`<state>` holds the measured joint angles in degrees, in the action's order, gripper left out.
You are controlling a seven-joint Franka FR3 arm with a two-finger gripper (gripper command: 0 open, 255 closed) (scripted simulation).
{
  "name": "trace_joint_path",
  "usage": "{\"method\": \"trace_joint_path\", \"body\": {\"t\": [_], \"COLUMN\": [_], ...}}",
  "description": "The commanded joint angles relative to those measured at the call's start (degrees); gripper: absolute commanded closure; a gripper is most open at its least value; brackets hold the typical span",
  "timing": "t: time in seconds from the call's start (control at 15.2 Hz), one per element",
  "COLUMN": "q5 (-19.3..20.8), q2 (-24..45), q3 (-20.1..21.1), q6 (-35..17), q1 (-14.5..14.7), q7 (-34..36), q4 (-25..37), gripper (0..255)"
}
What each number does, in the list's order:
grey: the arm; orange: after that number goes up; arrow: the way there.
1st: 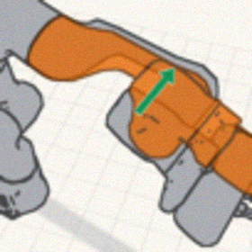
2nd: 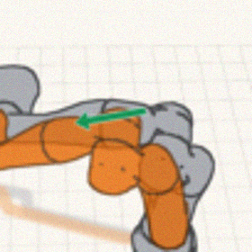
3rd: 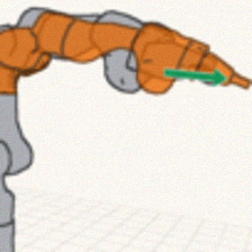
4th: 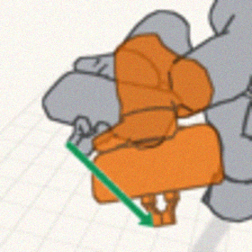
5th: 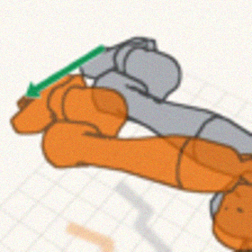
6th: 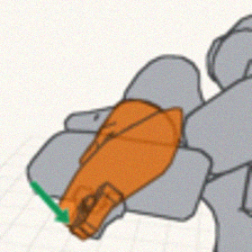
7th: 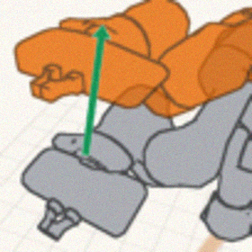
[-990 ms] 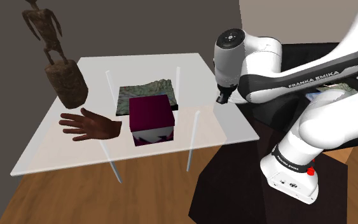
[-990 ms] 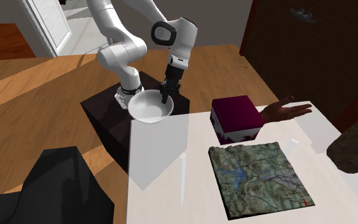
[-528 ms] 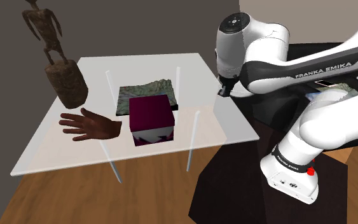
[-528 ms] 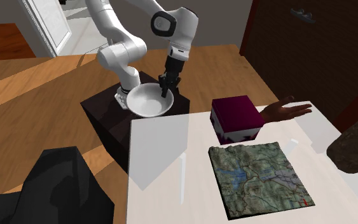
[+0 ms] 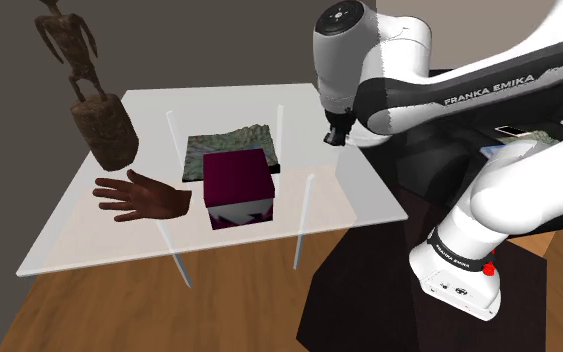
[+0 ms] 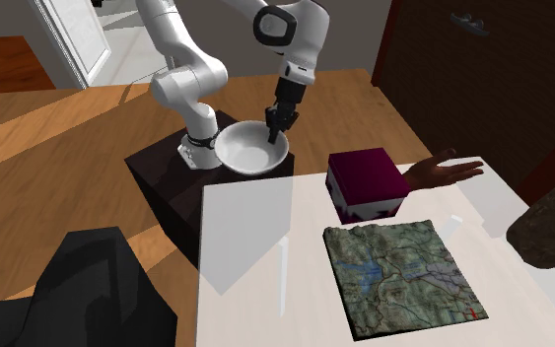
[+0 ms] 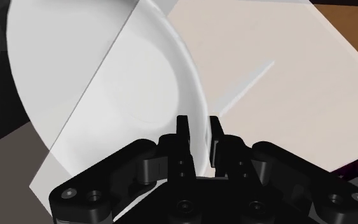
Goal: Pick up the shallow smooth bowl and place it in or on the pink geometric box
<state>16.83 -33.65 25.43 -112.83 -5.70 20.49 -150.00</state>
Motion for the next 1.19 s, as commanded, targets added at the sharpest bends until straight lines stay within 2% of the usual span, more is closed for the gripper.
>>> {"method": "trace_joint_path", "body": {"t": [0.0, 0.33, 0.66, 0.86, 1.12], "q5": [0.15, 2.56, 7.55, 11.59, 17.20], "q2": [4.23, 15.65, 28.29, 36.62, 47.95], "q3": [2.39, 8.26, 13.42, 15.52, 16.37], "q6": [0.52, 3.28, 8.20, 12.30, 18.70], "q1": [-0.57, -2.49, -3.24, -2.09, 2.11], "q7": [2.53, 8.98, 15.98, 20.10, 24.41], "q4": [3.76, 14.71, 27.09, 35.35, 47.54], "gripper": [255, 255, 255, 255, 255]}}
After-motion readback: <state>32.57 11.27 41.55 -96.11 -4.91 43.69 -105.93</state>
